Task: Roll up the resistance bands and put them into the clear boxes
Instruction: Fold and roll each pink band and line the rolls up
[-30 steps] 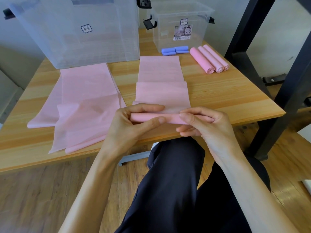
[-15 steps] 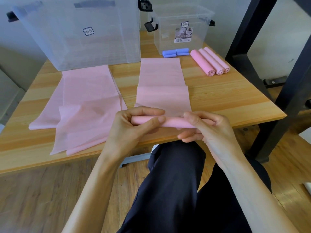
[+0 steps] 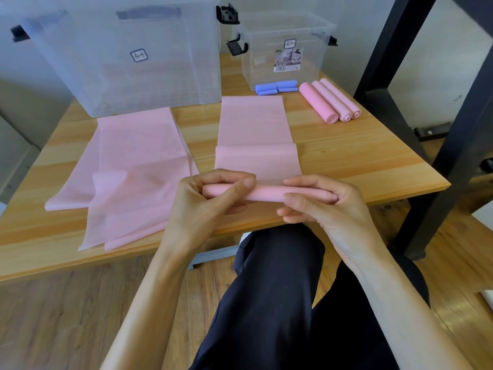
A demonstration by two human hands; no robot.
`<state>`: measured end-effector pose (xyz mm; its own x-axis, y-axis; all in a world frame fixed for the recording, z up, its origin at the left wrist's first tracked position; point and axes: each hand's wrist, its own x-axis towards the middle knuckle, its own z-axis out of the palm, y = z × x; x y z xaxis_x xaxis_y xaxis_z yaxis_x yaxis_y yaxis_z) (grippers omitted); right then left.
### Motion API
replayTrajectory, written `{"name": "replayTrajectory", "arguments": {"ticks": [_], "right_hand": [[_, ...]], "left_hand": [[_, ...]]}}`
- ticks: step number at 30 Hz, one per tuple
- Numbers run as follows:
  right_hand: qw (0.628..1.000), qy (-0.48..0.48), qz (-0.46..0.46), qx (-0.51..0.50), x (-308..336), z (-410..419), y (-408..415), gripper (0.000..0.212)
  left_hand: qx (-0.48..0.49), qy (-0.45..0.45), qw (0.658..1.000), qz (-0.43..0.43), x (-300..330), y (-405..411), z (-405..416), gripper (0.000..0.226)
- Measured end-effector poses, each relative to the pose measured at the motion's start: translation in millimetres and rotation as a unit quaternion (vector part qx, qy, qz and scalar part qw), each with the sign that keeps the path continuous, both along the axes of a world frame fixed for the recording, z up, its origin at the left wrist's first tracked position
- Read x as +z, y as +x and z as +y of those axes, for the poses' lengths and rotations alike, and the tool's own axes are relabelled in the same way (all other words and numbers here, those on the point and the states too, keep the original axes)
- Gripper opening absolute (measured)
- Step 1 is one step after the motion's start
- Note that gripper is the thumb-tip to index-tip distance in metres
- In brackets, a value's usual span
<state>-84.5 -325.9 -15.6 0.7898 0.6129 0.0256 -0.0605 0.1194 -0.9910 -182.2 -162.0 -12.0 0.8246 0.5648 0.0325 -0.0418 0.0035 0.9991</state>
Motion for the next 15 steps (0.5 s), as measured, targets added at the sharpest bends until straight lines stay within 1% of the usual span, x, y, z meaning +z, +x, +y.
{"name": "replayTrajectory", "arguments": {"ticks": [3, 5, 10, 13, 15], "right_hand": [[1.000, 0.003, -0.011, -0.024, 0.3, -0.5, 0.3, 0.019], [0.999, 0.000, -0.003, -0.036, 0.1, -0.4, -0.3, 0.020], [1.000, 0.007, 0.012, -0.014, 0.5, 0.4, -0.4, 0.027], [1.000, 0.015, -0.001, -0.026, 0.4, 0.1, 0.1, 0.021], [0.999, 0.013, 0.000, -0.039, -0.2, 0.0, 0.5, 0.020]], "left_hand": [[-0.027, 0.021, 0.999, 0.003, 0.6, -1.9, 1.3, 0.022], [-0.034, 0.036, 0.999, -0.001, 0.0, -1.9, 0.7, 0.023], [-0.008, -0.003, 1.000, -0.008, 0.4, 0.5, -2.3, 0.015], [-0.028, -0.003, 1.000, -0.001, 0.1, -1.0, -0.8, 0.020], [-0.047, 0.022, 0.999, 0.000, 0.2, -1.9, -0.5, 0.027]]}}
